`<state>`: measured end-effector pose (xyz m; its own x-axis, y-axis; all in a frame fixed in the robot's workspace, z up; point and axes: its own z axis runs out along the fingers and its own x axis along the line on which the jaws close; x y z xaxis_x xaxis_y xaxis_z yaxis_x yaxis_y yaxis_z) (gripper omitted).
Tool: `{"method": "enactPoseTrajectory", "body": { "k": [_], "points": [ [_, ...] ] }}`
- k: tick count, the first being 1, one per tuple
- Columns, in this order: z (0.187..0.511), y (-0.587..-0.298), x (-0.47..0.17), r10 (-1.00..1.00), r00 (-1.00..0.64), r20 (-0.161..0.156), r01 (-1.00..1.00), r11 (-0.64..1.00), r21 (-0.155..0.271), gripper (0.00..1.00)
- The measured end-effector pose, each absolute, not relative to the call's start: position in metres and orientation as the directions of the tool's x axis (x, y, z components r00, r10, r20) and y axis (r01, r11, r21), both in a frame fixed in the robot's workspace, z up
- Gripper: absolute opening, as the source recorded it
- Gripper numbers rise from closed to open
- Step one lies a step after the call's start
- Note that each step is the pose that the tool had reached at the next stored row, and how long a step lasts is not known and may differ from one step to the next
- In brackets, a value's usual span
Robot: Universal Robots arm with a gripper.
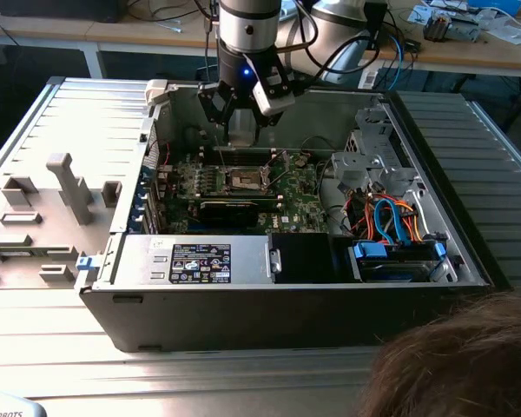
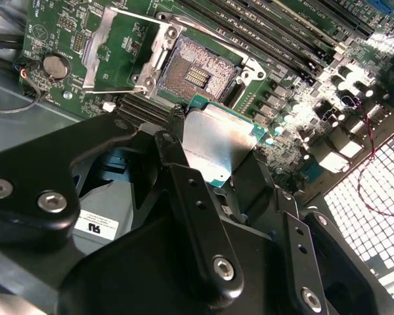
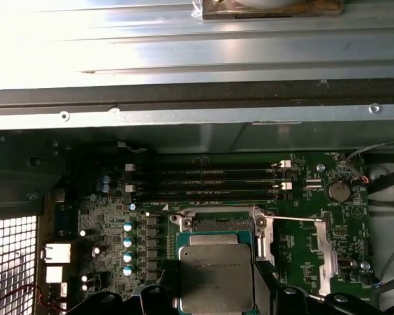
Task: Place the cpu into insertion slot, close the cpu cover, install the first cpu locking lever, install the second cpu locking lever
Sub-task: 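Place the cpu into insertion slot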
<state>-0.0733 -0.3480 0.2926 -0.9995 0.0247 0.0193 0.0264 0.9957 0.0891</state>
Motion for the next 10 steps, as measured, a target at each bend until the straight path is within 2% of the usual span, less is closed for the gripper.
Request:
{"method": "enactPoseTrajectory", "body": {
  "k": [10],
  "points": [
    [0.2904,-0.3481,-0.0733,0.025,-1.0,0.019,0.026,0.996,0.089,0.54]
  ]
}}
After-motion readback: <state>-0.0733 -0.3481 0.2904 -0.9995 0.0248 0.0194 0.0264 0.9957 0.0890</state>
